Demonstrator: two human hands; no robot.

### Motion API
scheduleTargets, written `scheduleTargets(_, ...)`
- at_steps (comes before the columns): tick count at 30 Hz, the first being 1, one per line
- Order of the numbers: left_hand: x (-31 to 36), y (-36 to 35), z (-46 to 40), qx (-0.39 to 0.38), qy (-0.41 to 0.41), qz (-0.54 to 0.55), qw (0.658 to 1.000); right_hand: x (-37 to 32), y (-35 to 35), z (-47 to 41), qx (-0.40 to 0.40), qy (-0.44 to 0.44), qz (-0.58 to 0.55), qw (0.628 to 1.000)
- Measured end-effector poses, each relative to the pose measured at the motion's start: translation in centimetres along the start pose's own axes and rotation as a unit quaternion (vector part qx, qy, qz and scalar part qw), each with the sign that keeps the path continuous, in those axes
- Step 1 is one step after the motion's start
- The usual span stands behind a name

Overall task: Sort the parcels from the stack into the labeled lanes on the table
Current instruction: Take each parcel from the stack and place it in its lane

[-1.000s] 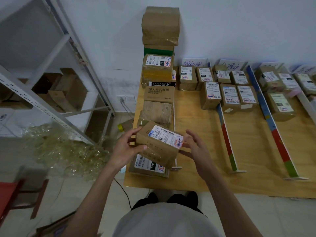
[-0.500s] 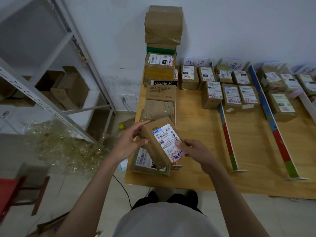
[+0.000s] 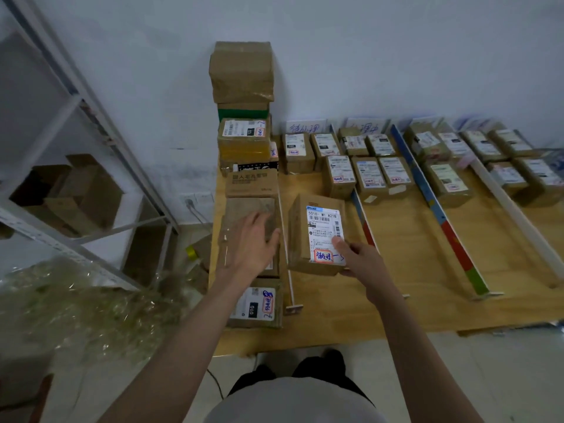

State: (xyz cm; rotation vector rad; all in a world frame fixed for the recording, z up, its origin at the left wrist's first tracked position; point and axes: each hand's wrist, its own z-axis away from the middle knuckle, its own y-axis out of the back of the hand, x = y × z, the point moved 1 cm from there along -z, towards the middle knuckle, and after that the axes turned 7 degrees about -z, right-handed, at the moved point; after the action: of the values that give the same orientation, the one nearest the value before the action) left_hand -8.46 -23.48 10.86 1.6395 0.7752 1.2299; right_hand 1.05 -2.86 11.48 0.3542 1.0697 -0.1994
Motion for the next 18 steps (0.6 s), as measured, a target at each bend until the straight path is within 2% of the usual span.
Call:
scheduleTargets(4,1.9,-1.9,-1.3,-0.013,-0.035,-0.025,0.999,0.3,2.4,-0.8,0.059,0.006,0.010,0.998)
scheduleTargets(8,3.1,-3.2,-2.7,-0.020,-0.030,-0.045,0.998,0.6,4.5,-3.1,0.089,0.000,0.023,0.996)
scheduleTargets(13,4.5,-4.1,-5.4,-0.033,-0.019,-0.063,0.997,0.0,5.7,-8.1,0.073,0.003,0.058,0.996)
scheduleTargets(18,4.7,-4.5,-9.8,-0.031,0.032,-0.094,0.995,-2.3,5.0,-14.9,0.039,0.025,0.088,0.995)
